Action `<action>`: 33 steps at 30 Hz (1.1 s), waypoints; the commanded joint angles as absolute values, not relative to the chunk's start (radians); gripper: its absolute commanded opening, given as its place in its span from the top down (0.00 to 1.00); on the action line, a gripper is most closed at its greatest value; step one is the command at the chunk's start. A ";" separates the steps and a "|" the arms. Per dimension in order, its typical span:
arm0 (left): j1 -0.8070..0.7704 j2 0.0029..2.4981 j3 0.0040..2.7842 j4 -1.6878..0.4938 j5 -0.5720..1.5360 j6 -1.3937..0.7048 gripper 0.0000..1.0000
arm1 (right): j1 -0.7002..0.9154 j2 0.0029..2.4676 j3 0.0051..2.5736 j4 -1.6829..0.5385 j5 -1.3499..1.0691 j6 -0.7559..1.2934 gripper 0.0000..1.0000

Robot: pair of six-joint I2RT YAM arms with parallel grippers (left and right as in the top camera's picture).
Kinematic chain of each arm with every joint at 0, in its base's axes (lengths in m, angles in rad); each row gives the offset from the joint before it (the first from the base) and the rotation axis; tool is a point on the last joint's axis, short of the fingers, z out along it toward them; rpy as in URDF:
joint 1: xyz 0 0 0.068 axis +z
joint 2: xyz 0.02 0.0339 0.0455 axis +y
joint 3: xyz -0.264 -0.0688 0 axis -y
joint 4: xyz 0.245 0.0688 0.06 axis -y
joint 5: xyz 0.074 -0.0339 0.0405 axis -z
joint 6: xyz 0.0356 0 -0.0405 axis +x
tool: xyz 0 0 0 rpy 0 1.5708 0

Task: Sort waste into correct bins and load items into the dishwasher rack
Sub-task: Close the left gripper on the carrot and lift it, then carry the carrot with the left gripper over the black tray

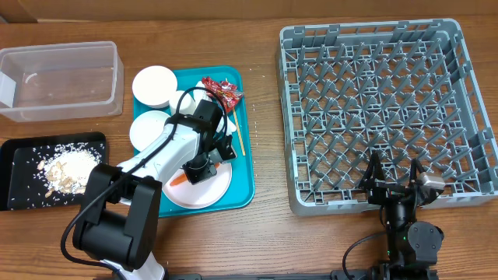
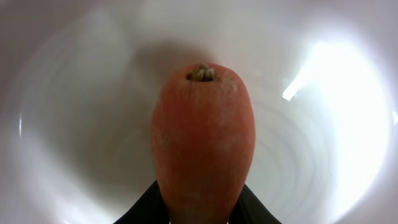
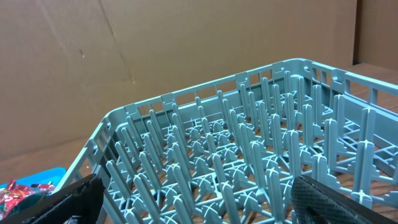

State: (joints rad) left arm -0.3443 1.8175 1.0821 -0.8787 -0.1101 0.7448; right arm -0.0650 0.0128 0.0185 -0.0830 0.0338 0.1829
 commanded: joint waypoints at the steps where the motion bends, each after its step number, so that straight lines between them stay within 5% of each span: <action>1: -0.334 1.827 1.103 -0.894 -0.112 0.694 0.81 | -0.070 0.003 0.008 -0.080 0.044 0.178 0.00; 8: -0.335 1.827 1.194 -0.995 -0.112 0.602 0.96 | -0.070 0.003 0.008 -0.080 0.044 0.178 0.00; 21: -0.297 1.826 1.600 -1.262 -0.116 0.416 0.96 | -0.070 0.003 0.008 -0.080 0.043 0.178 0.00; 33: 0.217 1.827 1.731 -1.255 -0.028 -0.091 0.96 | -0.070 0.003 0.008 -0.080 0.043 0.178 0.00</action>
